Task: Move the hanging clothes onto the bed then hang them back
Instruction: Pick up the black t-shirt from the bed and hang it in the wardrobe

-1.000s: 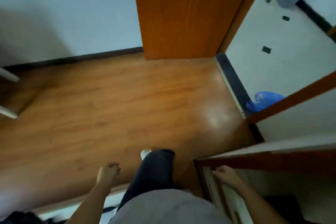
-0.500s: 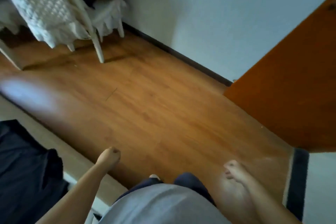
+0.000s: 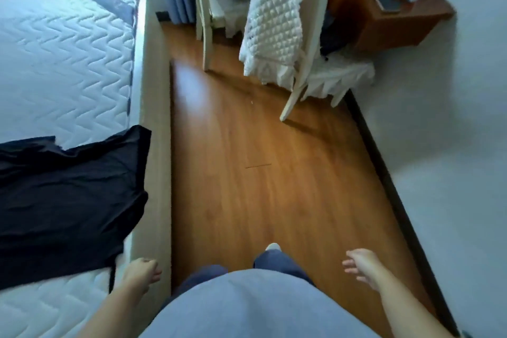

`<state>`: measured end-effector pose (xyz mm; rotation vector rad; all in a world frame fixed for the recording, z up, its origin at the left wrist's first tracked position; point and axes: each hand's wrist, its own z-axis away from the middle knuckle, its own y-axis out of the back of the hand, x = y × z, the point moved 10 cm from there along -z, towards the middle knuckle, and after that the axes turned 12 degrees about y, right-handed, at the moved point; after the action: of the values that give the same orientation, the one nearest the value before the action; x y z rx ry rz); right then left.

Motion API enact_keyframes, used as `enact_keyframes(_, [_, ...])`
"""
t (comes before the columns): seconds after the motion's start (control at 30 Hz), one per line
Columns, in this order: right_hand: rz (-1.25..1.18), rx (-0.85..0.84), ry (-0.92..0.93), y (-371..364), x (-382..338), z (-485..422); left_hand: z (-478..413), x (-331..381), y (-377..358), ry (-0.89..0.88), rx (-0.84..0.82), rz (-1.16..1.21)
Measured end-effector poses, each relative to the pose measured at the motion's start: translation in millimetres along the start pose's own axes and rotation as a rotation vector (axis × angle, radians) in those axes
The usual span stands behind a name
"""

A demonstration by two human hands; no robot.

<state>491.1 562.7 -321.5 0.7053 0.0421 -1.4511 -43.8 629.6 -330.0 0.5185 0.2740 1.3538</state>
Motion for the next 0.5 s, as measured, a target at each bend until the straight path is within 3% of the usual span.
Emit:
enact_keyframes(0.1, [0.201, -0.072, 0.116, -1.2, -90.9, -50.6, 19.1, 43.1, -8.5, -0.106, 0.021, 0.074])
enact_keyframes(0.2, [0.409, -0.155, 0.223, -36.3, -189.9, -80.0, 11.3, 51.0, 5.7, -0.098, 0.062, 0.203])
enact_keyframes(0.4, [0.647, -0.324, 0.399, -163.3, -318.6, -84.7, -16.8, 2.1, 59.1, 0.158, 0.119, 0.68])
enact_keyframes(0.5, [0.686, -0.374, 0.436, -232.2, -357.7, -74.7, -40.6, -15.3, 79.8, 0.278, 0.089, 0.752])
